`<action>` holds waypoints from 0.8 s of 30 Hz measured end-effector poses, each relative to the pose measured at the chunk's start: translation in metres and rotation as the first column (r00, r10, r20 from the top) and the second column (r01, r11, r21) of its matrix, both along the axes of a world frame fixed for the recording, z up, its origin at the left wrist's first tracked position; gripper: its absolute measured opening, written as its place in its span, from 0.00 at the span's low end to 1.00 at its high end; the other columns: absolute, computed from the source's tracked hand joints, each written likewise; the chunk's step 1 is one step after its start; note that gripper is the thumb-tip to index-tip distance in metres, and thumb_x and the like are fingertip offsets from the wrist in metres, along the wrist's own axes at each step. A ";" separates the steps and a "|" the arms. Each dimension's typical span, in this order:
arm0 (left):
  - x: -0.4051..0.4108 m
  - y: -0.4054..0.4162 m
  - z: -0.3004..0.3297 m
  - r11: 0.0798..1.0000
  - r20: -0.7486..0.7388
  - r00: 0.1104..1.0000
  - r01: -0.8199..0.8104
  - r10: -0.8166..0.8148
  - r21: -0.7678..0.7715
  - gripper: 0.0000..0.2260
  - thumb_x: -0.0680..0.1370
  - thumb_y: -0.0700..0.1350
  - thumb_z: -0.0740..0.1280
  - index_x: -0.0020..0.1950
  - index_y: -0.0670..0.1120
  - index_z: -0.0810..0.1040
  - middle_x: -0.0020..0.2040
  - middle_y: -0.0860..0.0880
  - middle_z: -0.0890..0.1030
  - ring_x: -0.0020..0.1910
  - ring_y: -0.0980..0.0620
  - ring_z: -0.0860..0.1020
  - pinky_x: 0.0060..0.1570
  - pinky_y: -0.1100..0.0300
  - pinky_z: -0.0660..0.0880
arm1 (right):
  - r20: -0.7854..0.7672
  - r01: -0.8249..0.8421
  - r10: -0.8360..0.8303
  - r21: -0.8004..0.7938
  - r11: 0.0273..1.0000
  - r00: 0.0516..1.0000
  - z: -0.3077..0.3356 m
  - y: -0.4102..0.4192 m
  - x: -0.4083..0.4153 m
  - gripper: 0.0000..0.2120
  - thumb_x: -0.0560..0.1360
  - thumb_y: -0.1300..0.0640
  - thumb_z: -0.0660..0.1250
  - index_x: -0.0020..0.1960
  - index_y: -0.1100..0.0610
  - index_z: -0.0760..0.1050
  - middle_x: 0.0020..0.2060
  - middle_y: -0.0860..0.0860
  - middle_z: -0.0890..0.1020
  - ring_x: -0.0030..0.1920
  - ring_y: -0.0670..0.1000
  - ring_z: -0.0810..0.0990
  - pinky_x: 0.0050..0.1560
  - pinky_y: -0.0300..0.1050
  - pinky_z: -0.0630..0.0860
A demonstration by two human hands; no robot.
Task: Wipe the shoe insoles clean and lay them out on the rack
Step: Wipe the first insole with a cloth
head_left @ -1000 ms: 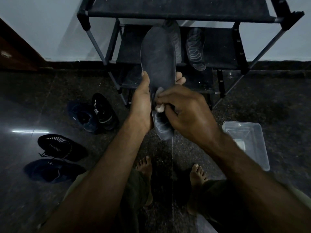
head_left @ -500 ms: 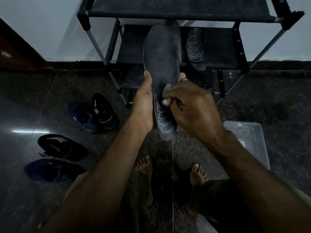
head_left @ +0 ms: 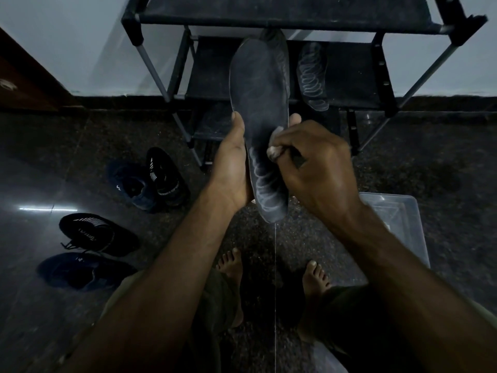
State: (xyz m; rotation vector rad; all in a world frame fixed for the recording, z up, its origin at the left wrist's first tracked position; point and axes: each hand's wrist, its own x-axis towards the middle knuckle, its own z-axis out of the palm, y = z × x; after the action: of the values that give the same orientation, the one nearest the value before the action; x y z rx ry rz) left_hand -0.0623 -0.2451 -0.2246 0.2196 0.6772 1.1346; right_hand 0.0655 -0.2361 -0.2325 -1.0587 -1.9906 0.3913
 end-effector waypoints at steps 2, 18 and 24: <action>0.002 0.000 0.000 1.000 0.013 1.000 0.025 -0.025 0.010 0.37 0.81 0.65 0.47 0.55 0.36 0.83 0.59 0.40 0.82 0.56 0.47 0.82 0.59 0.54 0.77 | -0.049 0.022 -0.023 -0.017 1.000 0.999 -0.001 -0.001 -0.003 0.04 0.74 0.67 0.68 0.44 0.64 0.82 0.42 0.55 0.83 0.43 0.50 0.81 0.52 0.43 0.78; 0.004 -0.001 -0.007 0.994 0.001 0.997 0.075 -0.075 0.074 0.37 0.81 0.65 0.45 0.66 0.35 0.74 0.68 0.40 0.75 0.68 0.45 0.74 0.70 0.53 0.68 | -0.120 -0.108 0.105 -0.025 0.994 0.987 0.000 -0.005 -0.009 0.06 0.73 0.69 0.69 0.48 0.65 0.82 0.46 0.56 0.84 0.48 0.50 0.82 0.54 0.42 0.78; -0.001 0.003 -0.009 0.997 0.071 0.997 0.031 -0.037 0.076 0.37 0.81 0.65 0.45 0.64 0.37 0.77 0.70 0.39 0.73 0.69 0.43 0.73 0.69 0.50 0.69 | -0.005 -0.197 0.197 0.014 0.980 0.980 -0.001 -0.002 -0.003 0.05 0.73 0.68 0.68 0.47 0.64 0.83 0.45 0.54 0.84 0.47 0.50 0.82 0.50 0.46 0.79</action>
State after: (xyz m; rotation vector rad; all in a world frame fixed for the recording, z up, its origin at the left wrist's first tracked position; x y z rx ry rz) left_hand -0.0638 -0.2426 -0.2332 0.2520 0.5657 1.1311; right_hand 0.0628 -0.2381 -0.2339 -0.8529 -2.0966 0.4854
